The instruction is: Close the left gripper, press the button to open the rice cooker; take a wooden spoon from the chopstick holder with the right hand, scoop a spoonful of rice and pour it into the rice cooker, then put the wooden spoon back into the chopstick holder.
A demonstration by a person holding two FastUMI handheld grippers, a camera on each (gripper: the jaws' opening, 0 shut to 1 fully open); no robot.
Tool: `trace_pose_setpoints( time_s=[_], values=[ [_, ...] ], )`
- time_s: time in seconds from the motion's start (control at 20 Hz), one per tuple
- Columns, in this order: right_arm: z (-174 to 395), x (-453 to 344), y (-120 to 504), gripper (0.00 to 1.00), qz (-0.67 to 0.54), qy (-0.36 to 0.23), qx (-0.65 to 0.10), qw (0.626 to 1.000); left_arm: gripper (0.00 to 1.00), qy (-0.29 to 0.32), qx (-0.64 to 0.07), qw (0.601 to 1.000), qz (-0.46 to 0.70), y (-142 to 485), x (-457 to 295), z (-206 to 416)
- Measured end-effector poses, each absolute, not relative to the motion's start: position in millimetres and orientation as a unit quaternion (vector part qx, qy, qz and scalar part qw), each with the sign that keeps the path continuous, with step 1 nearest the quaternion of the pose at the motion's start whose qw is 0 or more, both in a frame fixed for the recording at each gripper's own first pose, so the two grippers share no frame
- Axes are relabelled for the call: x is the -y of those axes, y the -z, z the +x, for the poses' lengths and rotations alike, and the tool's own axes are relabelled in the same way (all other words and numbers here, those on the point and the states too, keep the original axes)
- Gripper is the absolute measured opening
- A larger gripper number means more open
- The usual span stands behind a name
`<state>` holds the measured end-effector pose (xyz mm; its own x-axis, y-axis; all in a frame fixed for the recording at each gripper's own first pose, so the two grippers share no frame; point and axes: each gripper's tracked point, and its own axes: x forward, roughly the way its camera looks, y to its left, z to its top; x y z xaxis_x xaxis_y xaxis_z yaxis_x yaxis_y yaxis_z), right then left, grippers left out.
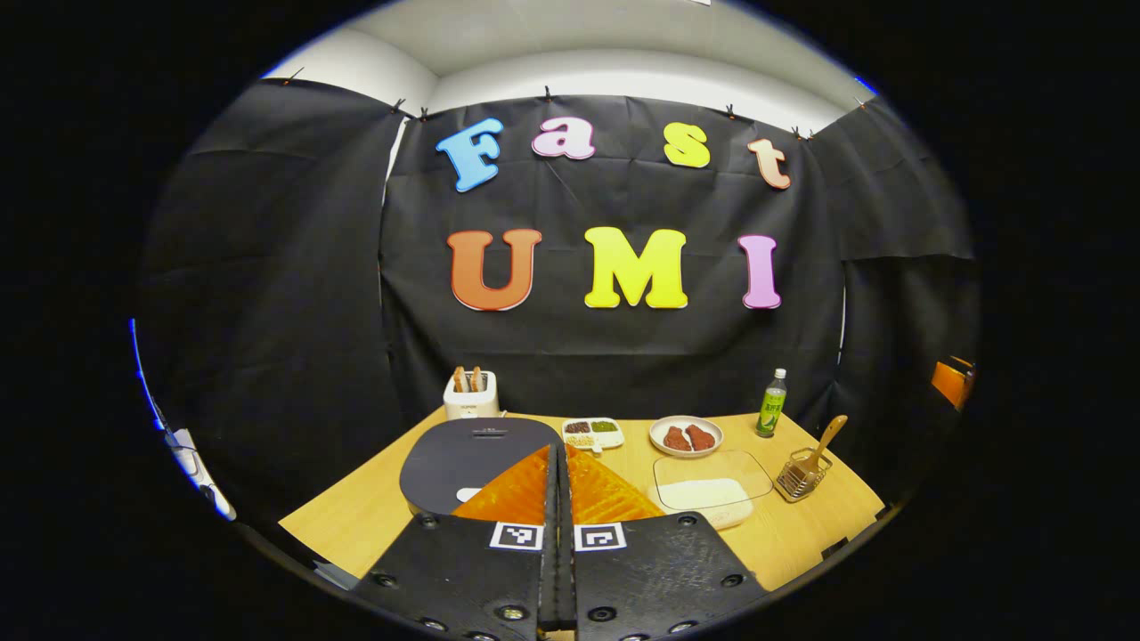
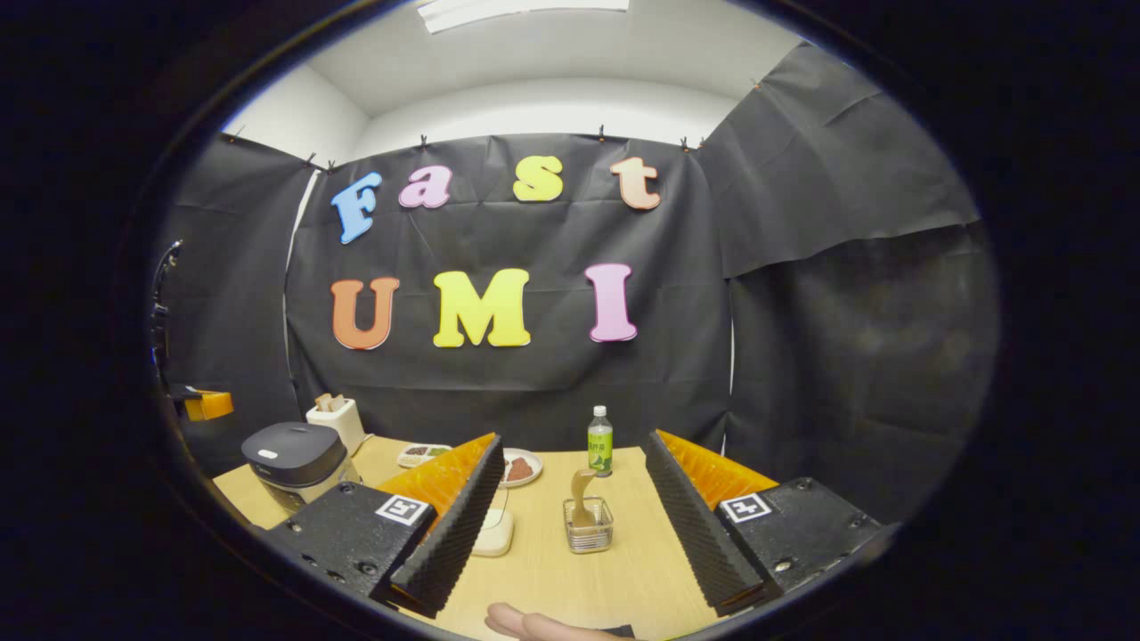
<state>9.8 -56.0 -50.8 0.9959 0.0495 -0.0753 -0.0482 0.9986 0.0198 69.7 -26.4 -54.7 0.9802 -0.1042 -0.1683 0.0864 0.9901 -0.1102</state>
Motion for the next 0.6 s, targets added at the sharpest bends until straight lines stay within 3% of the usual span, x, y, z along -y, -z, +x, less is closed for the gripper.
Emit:
trace_pose_setpoints(
  time_s=[0.6],
  values=[
    [12.3,54.6,85.1,1.00,-0.008,-0.058,-0.070,0.996,0.00,0.000,-0.227,0.973,-0.029,144.4,-15.0,117.3]
  ],
)
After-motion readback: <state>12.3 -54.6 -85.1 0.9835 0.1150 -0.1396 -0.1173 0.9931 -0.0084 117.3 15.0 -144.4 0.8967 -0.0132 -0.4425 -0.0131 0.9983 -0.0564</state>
